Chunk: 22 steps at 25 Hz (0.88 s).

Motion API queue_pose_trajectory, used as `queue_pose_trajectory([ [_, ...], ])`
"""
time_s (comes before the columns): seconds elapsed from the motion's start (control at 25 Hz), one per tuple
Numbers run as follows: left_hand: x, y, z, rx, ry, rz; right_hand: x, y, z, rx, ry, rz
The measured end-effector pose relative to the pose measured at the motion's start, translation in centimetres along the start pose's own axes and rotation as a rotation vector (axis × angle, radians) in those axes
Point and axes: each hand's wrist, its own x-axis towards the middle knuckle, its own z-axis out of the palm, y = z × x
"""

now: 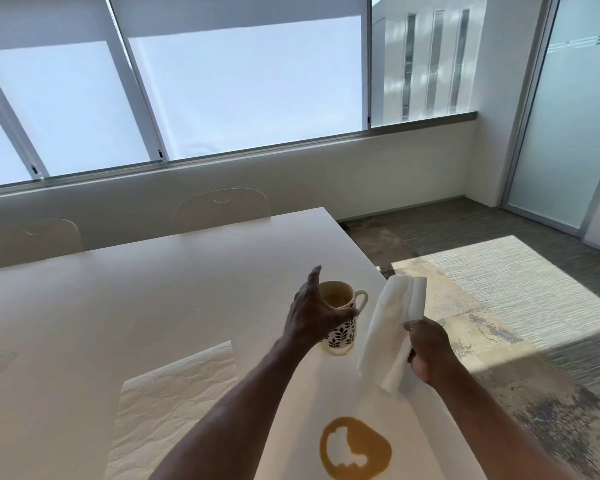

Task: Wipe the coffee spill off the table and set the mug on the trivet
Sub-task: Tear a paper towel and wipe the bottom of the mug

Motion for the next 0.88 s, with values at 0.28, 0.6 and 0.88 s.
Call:
queue_pose_trajectory([
  [0.28, 0.0, 2.8, -2.4, -0.069, 0.070, 0.074, -1.9, 2.4, 4.1, 0.530, -0.336, 0.273],
  [0.6, -1.1, 3.4, -4.0, -0.067, 0.100, 0.092, -4.4, 3.1, 7.9, 0.789, -0.529, 0.345],
  [0.88, -2.4, 2.9, -5.5, -0.077, 0.118, 0.051, -5.7, 3.3, 8.2, 0.784, -0.626, 0.361],
])
